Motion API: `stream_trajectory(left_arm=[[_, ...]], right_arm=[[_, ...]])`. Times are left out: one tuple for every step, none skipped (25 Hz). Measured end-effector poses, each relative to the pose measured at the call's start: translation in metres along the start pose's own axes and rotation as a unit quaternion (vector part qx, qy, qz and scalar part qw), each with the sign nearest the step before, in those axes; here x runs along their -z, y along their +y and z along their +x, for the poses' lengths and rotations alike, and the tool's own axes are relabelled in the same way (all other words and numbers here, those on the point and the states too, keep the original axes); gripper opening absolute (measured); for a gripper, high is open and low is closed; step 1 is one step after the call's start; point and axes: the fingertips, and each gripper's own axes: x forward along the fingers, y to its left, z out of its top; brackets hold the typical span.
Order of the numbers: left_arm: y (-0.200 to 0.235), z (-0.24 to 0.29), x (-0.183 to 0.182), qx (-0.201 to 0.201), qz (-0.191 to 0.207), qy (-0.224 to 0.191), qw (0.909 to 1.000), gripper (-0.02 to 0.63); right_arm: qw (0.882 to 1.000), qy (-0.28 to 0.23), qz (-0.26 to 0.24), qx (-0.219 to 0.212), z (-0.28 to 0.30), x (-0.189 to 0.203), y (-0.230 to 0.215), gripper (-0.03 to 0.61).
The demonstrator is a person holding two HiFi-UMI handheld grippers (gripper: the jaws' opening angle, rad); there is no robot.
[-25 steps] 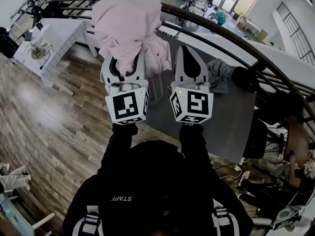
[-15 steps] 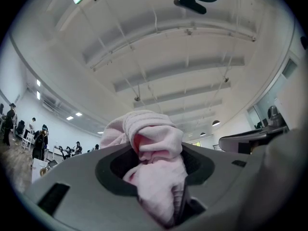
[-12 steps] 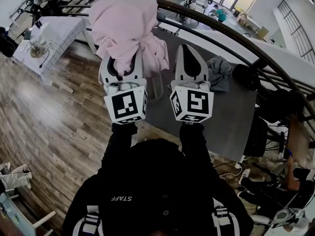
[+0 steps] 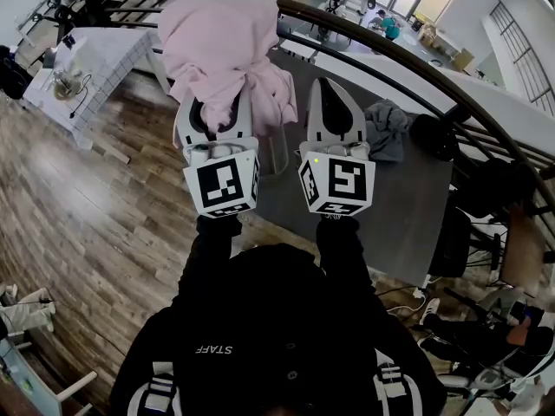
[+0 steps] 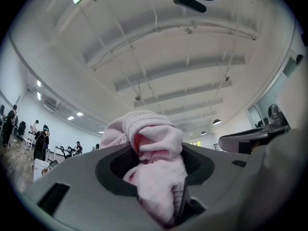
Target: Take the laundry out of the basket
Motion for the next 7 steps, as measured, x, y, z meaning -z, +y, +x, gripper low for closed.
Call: stream_trajectory(left_arm=[[-0.0005, 0.0006, -0.0004, 0.000, 0.001, 0.000, 1.0000, 0.222], [-0.0014, 0.0011, -0.0008, 0.001, 0.001, 0.001, 1.0000, 0.222], [-0.0025, 0.0012, -0.0013, 0.001, 0.002, 0.001, 1.0000, 0.222], [-0.0035, 0.0010, -0.0018, 0.000, 0.003, 0.001, 1.0000, 0.222], [-0.0044, 0.0006, -0.0023, 0.000, 0.003, 0.001, 1.0000, 0.222], [-0.0051, 0.0001, -0.0029, 0.000, 0.003, 0.001, 1.0000, 0.222], [-0.0058, -0.0004, -0.0034, -0.001, 0.003, 0.001, 1.0000, 0.222]], right_arm=[[1.000, 0.000, 0.000, 0.000, 0.0002, -0.0006, -0.0010, 0.014], [1.000, 0.000, 0.000, 0.000, 0.0000, -0.0012, -0.0025, 0.014], [1.000, -0.001, 0.000, 0.001, -0.0005, -0.0018, -0.0039, 0.014], [1.000, -0.001, 0.001, 0.001, -0.0013, -0.0023, -0.0051, 0.014], [1.000, -0.001, 0.001, 0.001, -0.0022, -0.0027, -0.0060, 0.014], [1.000, -0.002, 0.000, 0.001, -0.0033, -0.0031, -0.0067, 0.014], [1.000, -0.002, 0.000, 0.000, -0.0043, -0.0034, -0.0073, 0.014]])
